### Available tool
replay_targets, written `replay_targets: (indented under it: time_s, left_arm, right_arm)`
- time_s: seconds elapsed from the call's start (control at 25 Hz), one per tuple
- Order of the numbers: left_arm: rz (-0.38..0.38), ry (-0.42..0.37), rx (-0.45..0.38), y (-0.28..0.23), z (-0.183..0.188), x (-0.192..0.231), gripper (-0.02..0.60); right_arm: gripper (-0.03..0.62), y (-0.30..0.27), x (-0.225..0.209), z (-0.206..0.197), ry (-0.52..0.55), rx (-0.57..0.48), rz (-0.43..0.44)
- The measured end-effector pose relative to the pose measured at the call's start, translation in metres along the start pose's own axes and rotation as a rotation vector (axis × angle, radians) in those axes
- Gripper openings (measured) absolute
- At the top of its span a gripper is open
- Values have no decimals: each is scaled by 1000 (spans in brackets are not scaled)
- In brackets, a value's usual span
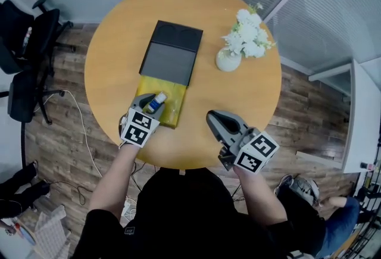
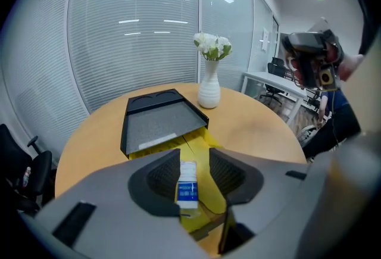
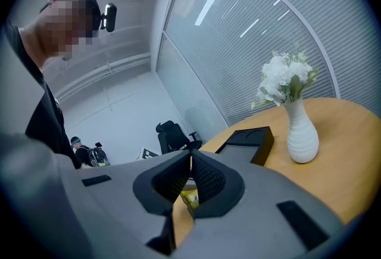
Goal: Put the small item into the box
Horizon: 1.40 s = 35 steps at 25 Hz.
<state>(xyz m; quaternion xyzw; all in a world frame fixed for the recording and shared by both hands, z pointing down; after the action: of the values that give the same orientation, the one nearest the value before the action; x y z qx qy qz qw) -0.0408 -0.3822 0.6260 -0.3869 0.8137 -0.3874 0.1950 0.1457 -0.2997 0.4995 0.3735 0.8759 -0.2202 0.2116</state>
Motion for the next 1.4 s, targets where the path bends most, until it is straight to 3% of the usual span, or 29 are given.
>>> replay_targets:
  time_s: [0.48, 1.16, 1.4]
  left_arm:
    - [55, 76, -175, 75, 28, 5, 123]
    - [150, 208, -380, 194, 37, 30, 89]
    - [195, 206, -479, 236, 46, 30, 55]
  right_arm:
    - [37, -5, 35, 32, 101, -34, 49]
    - [37, -40, 72, 82, 240, -63, 118]
    - [35, -44, 90, 98, 323, -91, 157]
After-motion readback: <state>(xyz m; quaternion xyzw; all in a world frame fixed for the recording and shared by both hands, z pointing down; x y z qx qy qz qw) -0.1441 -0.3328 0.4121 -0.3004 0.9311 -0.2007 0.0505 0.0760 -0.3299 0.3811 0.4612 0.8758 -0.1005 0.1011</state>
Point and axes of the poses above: the fingertips, and each gripper's own axes: y backward along the fingers, x to its left, z out of its top, the point moved 4 cm from there along y, backward along the fingers, and after that the axes turned 5 degrees about x, right-handed, at the moved point
